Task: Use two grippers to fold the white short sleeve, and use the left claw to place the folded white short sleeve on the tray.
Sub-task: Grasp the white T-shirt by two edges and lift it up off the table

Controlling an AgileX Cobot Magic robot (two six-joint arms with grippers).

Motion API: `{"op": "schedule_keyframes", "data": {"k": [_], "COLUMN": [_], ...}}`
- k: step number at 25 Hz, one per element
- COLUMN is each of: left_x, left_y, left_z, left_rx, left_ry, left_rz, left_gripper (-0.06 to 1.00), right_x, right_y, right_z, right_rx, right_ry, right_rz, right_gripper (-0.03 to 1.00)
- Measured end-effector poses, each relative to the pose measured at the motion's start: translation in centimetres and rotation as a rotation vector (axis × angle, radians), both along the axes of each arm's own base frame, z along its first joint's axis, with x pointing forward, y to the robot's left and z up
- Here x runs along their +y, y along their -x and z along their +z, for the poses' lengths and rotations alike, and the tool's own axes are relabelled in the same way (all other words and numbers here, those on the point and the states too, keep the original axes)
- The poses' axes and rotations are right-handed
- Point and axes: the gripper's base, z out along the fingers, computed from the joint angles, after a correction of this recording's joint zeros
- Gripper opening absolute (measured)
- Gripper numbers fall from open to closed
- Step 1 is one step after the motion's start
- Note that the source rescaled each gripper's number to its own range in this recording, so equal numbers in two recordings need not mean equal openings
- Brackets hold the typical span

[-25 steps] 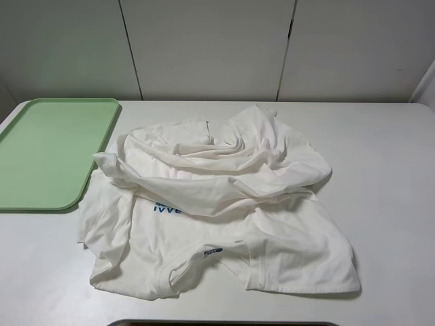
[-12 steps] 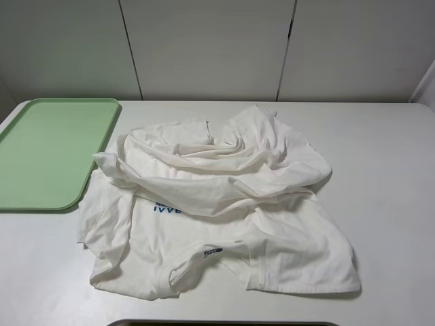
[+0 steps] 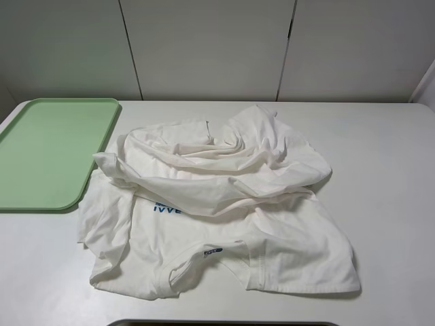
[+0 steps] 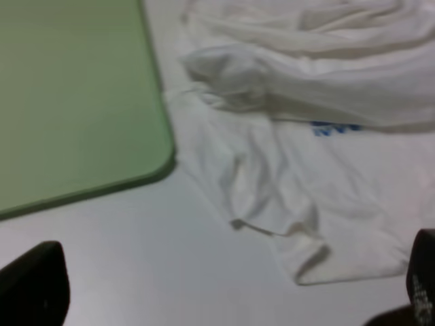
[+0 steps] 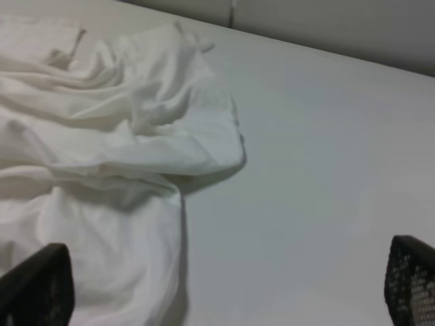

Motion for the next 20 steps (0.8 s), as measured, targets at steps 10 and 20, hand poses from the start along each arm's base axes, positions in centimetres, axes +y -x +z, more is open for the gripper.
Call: {"op": "schedule_keyframes", "data": {"k": [10, 20], "left_x": [-2.8, -4.0], "left_y": [-5.7, -12.6], "left_z": [3.5, 0.3], "left_rx": [0.191, 0.535], "left_ry": [-0.017, -0.036], "left_rz": [-0.296, -0.356], "left_gripper": [0.99, 0.98], "right_x": [2.6, 4.3], "right_y": [-8.1, -13.9], "right_z": [4.9, 2.2], "right_rx": [0.229, 0.451], "right_ry": [0.2, 0.232], "right_rz": [0.339, 0.418], "right_gripper": [1.0, 1.0]}}
